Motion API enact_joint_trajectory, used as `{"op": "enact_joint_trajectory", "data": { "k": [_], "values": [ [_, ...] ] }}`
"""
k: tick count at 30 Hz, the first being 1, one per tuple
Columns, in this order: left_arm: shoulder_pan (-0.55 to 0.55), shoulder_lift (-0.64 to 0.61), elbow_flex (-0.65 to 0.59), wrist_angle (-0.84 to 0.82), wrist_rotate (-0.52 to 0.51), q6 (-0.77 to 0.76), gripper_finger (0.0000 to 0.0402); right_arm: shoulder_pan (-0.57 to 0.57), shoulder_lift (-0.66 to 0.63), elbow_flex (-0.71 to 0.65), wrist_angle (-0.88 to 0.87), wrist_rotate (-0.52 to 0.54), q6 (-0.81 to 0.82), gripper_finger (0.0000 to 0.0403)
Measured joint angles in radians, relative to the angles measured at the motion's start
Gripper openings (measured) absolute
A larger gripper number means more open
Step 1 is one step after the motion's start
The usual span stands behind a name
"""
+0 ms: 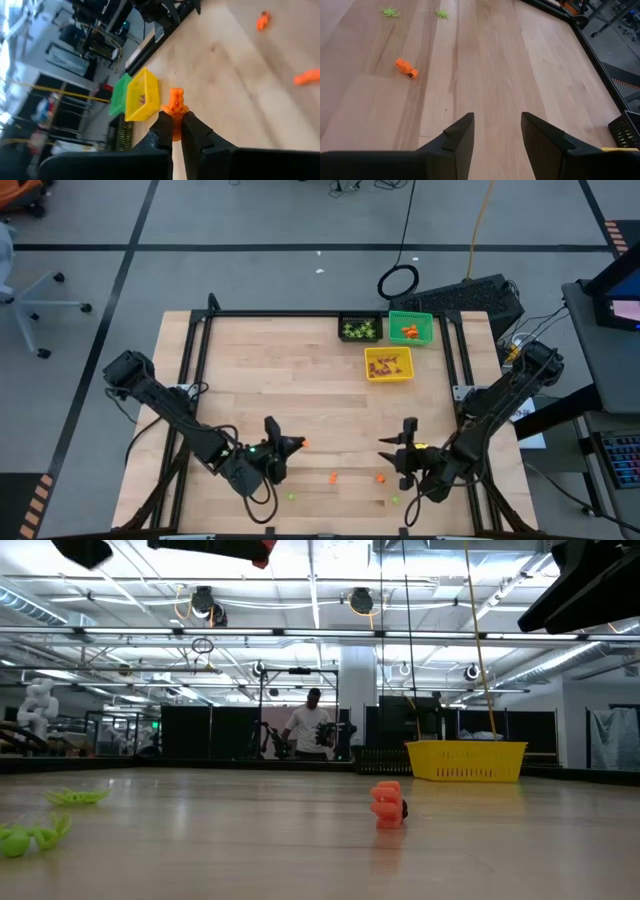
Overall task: Sort Halloween decoration
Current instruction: Put the orange skeleton toy into the green basket
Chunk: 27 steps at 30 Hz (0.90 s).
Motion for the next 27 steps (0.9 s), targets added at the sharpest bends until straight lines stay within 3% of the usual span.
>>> {"op": "enact_joint_trajectory", "data": {
  "k": [6,13,23,27],
  "values": [
    [0.011,0.0,0.0,-0.001,0.0,0.312,0.0009,-0.03,0.0,0.0,0.007,0.001,-0.001,0.0151],
    [0.015,0.0,0.0,-0.002,0.0,0.517,0.0009,-0.069,0.0,0.0,0.033,0.001,-0.008,0.0151],
    [0.015,0.0,0.0,-0.001,0.0,0.517,0.0009,-0.105,0.023,0.0,0.162,-0.005,-0.1,0.0151],
    [0.018,0.0,0.0,0.0,0.0,0.409,0.0009,-0.113,0.077,0.0,0.287,-0.006,-0.199,0.0151]
  ]
}}
